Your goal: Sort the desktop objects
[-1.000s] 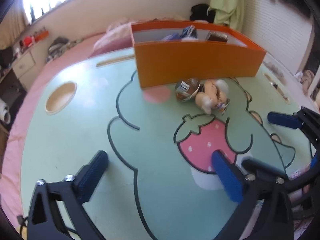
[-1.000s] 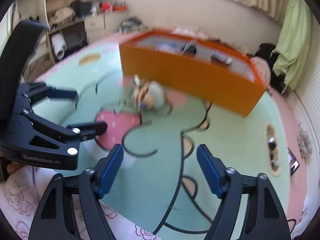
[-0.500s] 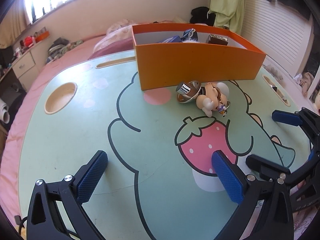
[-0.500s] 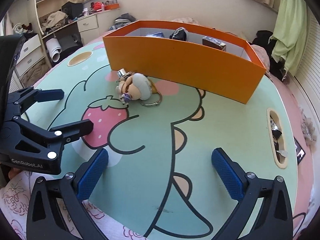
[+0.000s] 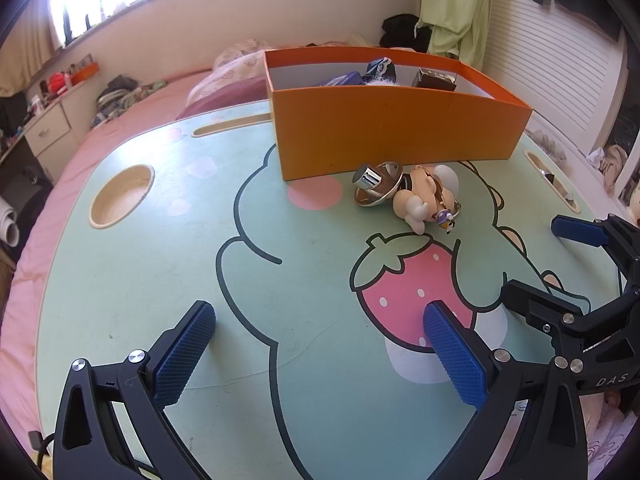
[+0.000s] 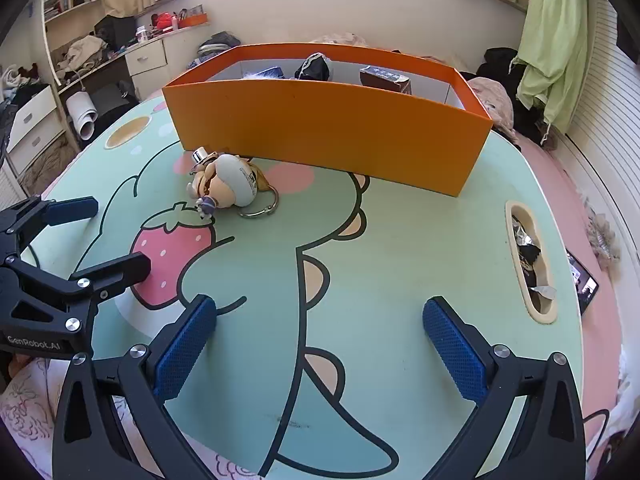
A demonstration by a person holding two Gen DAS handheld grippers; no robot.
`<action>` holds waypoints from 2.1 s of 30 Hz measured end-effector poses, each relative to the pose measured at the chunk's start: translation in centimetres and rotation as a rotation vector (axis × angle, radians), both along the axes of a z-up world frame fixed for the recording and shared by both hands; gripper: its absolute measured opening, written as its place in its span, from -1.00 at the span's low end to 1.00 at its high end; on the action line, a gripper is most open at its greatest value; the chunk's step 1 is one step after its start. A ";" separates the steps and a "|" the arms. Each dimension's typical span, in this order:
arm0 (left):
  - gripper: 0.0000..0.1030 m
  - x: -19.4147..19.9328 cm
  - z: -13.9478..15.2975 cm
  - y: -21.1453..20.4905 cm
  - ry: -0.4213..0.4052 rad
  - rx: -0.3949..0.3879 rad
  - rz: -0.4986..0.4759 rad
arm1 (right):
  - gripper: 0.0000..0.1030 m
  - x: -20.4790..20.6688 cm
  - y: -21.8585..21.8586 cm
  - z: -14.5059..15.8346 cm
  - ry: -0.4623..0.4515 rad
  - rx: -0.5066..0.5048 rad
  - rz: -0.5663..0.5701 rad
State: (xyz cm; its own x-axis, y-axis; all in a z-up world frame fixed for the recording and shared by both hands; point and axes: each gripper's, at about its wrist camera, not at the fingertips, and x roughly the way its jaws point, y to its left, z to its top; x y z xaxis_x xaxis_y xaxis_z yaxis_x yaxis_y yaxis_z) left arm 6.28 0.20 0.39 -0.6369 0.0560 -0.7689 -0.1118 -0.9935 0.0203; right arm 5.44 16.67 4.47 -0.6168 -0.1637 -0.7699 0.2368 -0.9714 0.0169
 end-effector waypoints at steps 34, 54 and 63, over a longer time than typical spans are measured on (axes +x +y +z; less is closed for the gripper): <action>1.00 -0.4 0.3 0.2 0.003 0.000 0.005 | -0.21 2.3 1.4 1.2 0.090 -0.054 0.002; 1.00 -2.6 2.6 1.0 0.033 0.035 -0.025 | -0.20 2.0 1.5 0.4 0.089 -0.031 0.001; 0.77 -4.5 2.4 3.5 0.008 -0.019 -0.056 | -0.19 2.0 1.6 0.4 0.090 -0.037 0.003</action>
